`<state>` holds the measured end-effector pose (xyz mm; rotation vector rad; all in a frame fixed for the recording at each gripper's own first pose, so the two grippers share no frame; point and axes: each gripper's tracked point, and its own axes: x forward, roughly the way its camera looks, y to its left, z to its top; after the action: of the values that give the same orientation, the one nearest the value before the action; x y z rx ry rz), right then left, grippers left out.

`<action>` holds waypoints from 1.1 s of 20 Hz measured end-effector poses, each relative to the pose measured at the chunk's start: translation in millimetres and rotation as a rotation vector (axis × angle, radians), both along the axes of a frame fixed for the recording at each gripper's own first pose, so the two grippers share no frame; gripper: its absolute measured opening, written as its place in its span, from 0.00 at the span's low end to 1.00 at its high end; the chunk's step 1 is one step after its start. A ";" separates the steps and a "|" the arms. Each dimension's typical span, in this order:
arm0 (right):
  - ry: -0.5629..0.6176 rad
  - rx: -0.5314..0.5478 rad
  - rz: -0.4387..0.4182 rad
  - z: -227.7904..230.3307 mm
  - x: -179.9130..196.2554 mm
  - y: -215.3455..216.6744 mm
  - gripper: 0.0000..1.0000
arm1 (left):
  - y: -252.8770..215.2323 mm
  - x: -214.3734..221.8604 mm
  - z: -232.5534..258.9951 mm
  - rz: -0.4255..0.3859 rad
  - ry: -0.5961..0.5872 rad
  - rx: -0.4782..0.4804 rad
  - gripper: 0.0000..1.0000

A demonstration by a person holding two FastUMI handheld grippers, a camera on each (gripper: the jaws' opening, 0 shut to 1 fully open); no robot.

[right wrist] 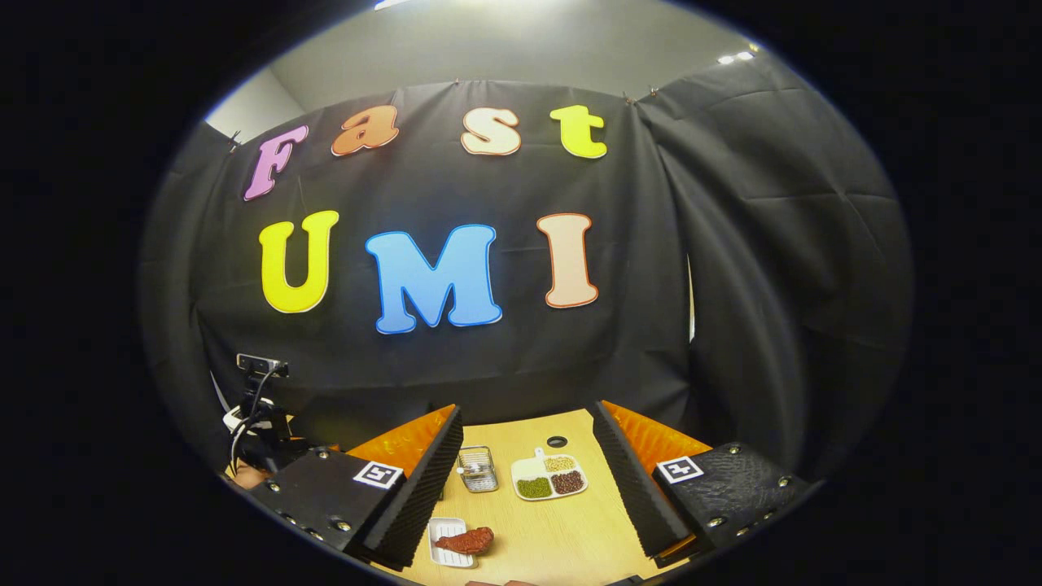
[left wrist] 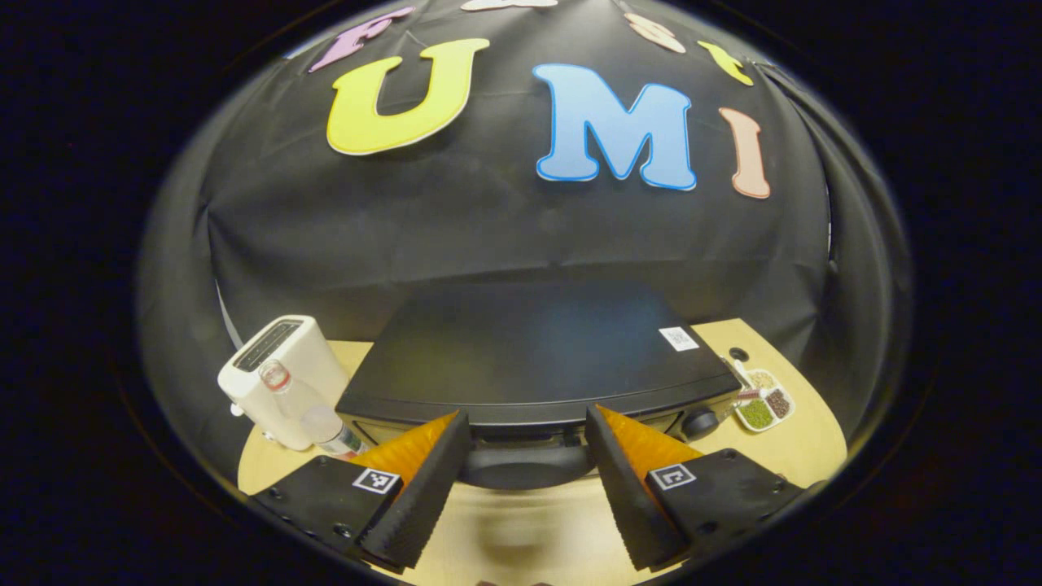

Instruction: Open the electric oven with the left hand, put the food in, and close the electric oven.

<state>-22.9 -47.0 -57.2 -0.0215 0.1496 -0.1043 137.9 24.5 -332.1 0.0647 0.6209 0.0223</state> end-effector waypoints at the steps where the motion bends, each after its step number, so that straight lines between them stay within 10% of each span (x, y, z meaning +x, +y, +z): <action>1: 0.000 -0.002 -0.001 0.7 1.0 0.3 0.98 | 6.6 2.0 -4.8 0.013 0.001 0.015 0.95; 22: 0.010 0.010 0.018 -4.5 -4.4 12.3 0.98 | 8.1 -74.0 -36.0 -0.017 0.038 -0.029 0.94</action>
<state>-27.2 -34.7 -61.7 -0.0133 0.1600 -0.0853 63.9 32.6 -368.1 0.0429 0.6582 -0.0044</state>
